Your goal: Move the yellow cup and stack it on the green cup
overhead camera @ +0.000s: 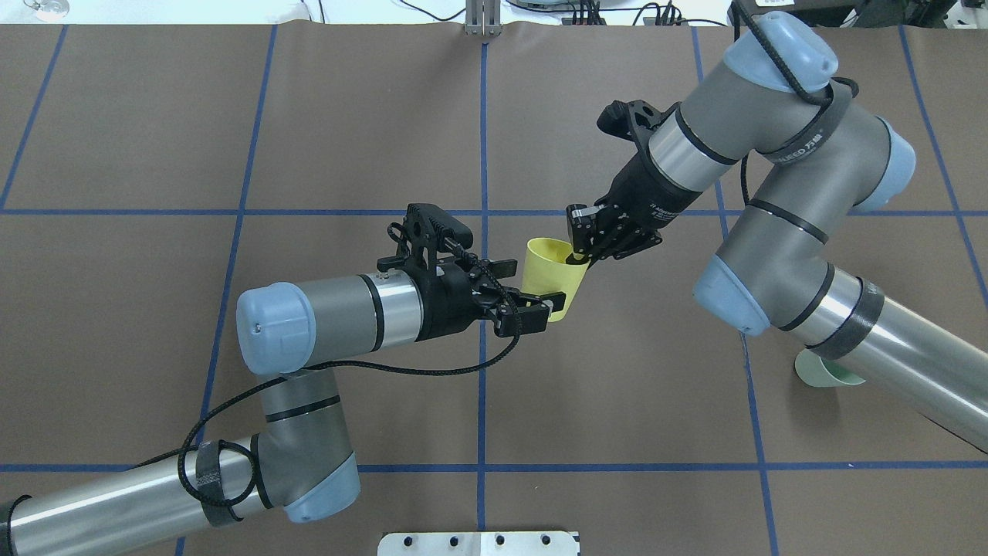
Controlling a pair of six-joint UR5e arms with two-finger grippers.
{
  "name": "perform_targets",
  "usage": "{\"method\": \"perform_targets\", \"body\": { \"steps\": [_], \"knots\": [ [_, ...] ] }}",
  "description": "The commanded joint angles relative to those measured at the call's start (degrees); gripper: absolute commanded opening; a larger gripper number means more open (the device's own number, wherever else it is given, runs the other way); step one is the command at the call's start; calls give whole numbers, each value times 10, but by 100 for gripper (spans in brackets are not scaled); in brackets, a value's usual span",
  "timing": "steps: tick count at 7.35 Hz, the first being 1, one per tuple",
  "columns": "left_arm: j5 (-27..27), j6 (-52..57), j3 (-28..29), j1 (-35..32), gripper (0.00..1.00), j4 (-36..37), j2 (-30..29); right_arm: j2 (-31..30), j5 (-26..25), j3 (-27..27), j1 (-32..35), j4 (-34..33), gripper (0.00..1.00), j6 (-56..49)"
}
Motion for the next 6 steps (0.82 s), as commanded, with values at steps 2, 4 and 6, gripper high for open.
{"method": "perform_targets", "body": {
  "steps": [2, 4, 6],
  "knots": [
    [-5, -19, -4, -39, 100, 30, 17, -23, -80, 16, 110, -2, 0, -16],
    [-98, -18, -6, -132, 100, 133, 39, -98, -145, 76, 138, -3, 0, -95],
    [-322, -3, 0, -309, 100, 244, 52, -213, -199, 141, 138, -3, 0, -179]
  ]
}}
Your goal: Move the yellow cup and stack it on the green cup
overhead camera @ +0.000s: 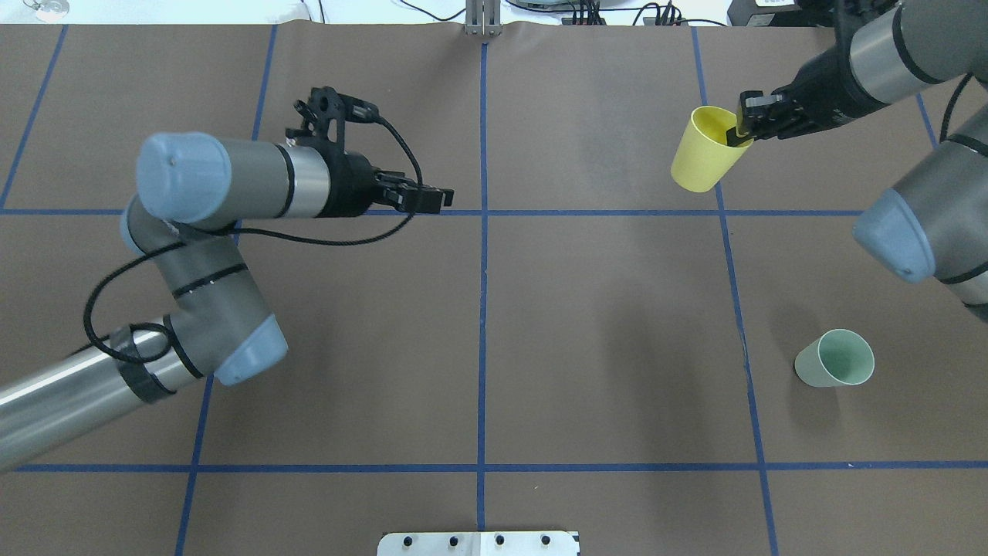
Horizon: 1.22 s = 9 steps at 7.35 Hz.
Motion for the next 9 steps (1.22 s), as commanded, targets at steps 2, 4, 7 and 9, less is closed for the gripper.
{"method": "perform_targets", "body": {
  "steps": [2, 4, 7, 9],
  "knots": [
    [-205, 102, 4, -185, 99, 168, 12, -168, -52, 94, -7, 0, 0, -92],
    [-207, 219, 6, -229, 99, 210, 64, -243, -65, 129, -24, 1, 0, -105],
    [-237, 251, 7, -267, 99, 260, 70, -290, -70, 146, -73, 1, 0, -106],
    [-237, 251, 9, -268, 99, 260, 73, -303, -70, 147, -73, 1, 0, -106]
  ]
}}
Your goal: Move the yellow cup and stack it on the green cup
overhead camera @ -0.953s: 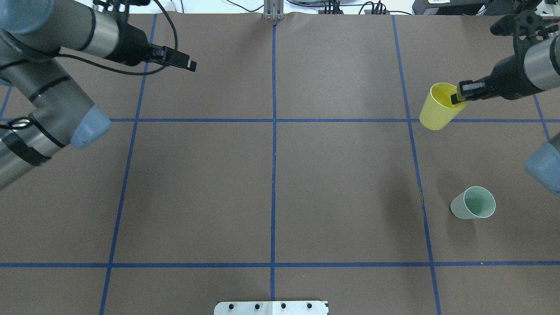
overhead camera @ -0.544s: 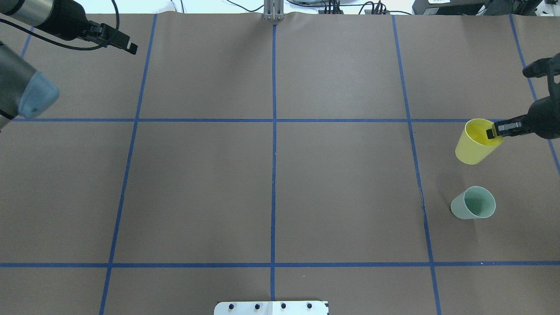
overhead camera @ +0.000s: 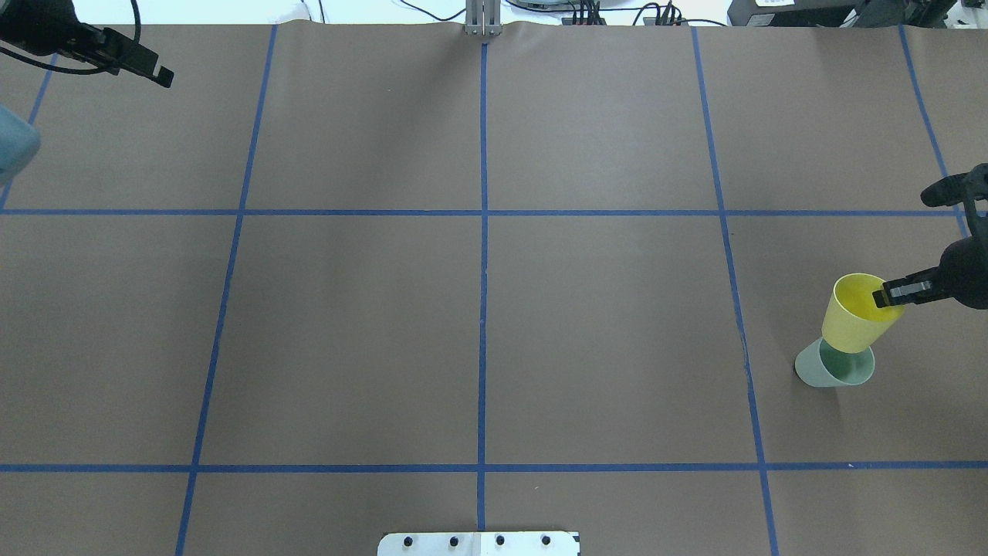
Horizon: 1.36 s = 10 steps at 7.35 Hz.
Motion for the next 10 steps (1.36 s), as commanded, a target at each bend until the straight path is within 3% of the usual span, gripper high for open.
{"method": "perform_targets", "body": {
  "steps": [1, 9, 10],
  "knots": [
    [-1, 2, 2, -2, 99, 1, 1, -10, -1, 0, -2, 0, 0, 0],
    [-6, 2, 3, -8, 99, 1, 2, -10, -1, -12, -24, -1, 0, 2],
    [-6, 3, 3, -8, 99, 1, 2, -3, -2, -18, -27, -1, 44, 2]
  ]
}}
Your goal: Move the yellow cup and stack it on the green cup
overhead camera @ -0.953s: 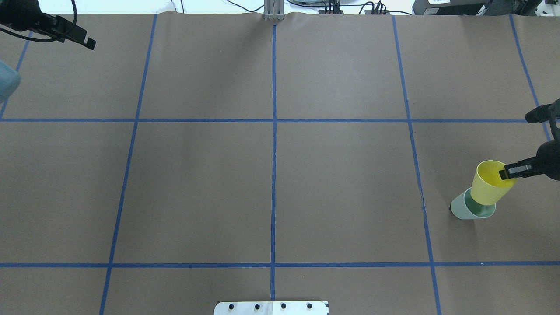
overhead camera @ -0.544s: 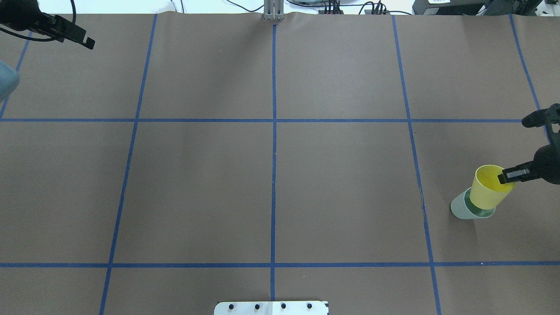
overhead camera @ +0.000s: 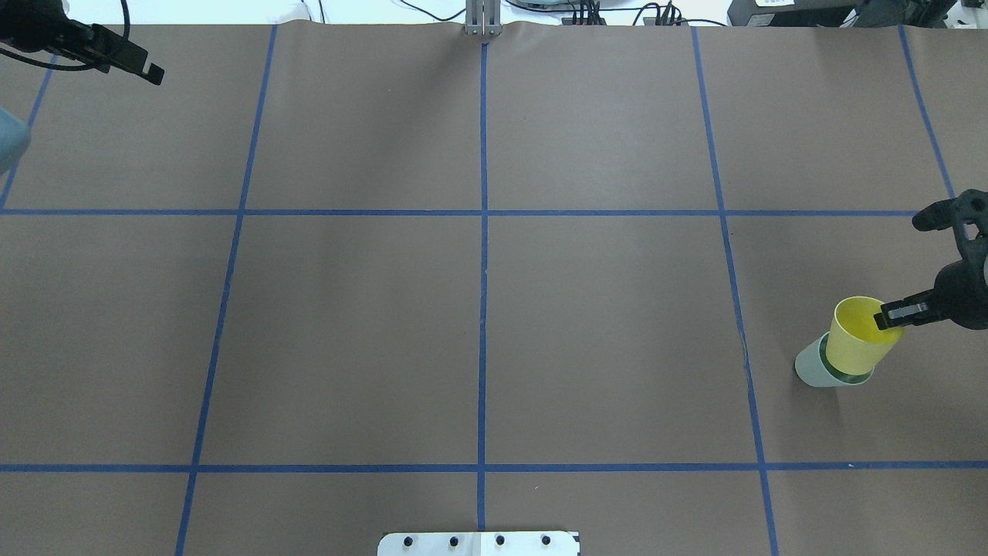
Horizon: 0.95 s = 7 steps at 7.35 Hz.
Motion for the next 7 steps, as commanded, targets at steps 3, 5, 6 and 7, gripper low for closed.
{"method": "perform_targets", "body": {
  "steps": [3, 5, 6, 7],
  "knots": [
    [2, 1, -1, -10, 100, 1, 1, 10, 3, -16, -2, -2, 100, 4],
    [4, 82, 16, -41, 100, 22, 12, 9, 8, -18, 29, -31, 100, -31],
    [16, 226, 19, -83, 100, 105, 28, 11, 9, -20, 83, -90, 100, -132],
    [62, 386, 22, -115, 100, 203, 37, 42, 9, -28, 141, -174, 100, -268]
  ]
}}
